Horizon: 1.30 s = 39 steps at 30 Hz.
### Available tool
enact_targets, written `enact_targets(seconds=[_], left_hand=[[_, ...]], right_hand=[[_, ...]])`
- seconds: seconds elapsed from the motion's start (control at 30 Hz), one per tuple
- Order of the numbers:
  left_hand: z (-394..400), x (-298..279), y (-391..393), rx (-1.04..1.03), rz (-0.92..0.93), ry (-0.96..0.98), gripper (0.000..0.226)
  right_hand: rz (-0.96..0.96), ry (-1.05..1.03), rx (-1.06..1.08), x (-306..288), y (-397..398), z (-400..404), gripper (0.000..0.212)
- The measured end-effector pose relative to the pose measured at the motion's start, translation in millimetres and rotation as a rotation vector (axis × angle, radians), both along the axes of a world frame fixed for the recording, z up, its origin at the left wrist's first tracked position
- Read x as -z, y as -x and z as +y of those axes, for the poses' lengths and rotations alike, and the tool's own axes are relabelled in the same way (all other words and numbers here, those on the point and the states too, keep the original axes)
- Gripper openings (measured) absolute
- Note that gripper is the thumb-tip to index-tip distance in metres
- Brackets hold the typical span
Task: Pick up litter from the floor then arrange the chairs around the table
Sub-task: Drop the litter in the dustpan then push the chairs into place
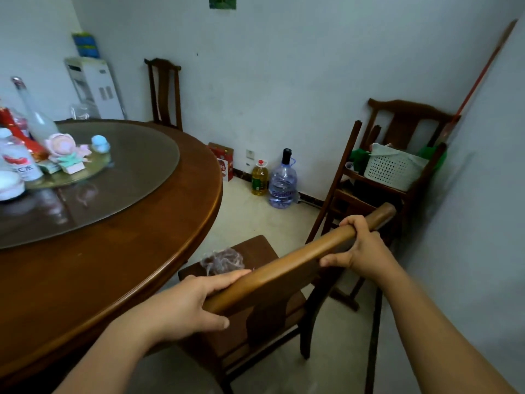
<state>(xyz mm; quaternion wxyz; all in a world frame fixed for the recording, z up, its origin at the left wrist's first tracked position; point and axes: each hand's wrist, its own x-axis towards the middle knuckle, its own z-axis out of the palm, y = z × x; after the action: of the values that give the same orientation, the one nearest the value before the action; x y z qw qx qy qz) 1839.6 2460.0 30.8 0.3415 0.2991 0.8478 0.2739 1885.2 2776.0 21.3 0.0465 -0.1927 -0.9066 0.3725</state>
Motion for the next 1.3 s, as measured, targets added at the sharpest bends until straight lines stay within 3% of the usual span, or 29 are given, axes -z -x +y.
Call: enact_targets(seconds=[0.2,0.4,0.7,0.87,1.3], left_hand=[[-30,7,-12,-0.110,-0.059,-0.056,0.077],[-38,10,-25,-0.180,-0.055,-0.156,0.067],[-26,4,-40,-0.225,-0.036,-0.104,0.065],[-14,9,-45,-0.246,-0.020,-0.095,0.067],[45,8,-23,-0.489,-0.032,-0.093,0.066]], right_hand=[[0.085,0.075,-0.086,6,11,-24,0.087],[0.075,0.075,-0.114,5,13,-36,0.093],[0.026,0.120,-0.166,24,17,-21,0.091],[0.036,0.169,-0.254,29,32,-11,0.076],[0.067,0.254,-0.462,28,124,28,0.088]])
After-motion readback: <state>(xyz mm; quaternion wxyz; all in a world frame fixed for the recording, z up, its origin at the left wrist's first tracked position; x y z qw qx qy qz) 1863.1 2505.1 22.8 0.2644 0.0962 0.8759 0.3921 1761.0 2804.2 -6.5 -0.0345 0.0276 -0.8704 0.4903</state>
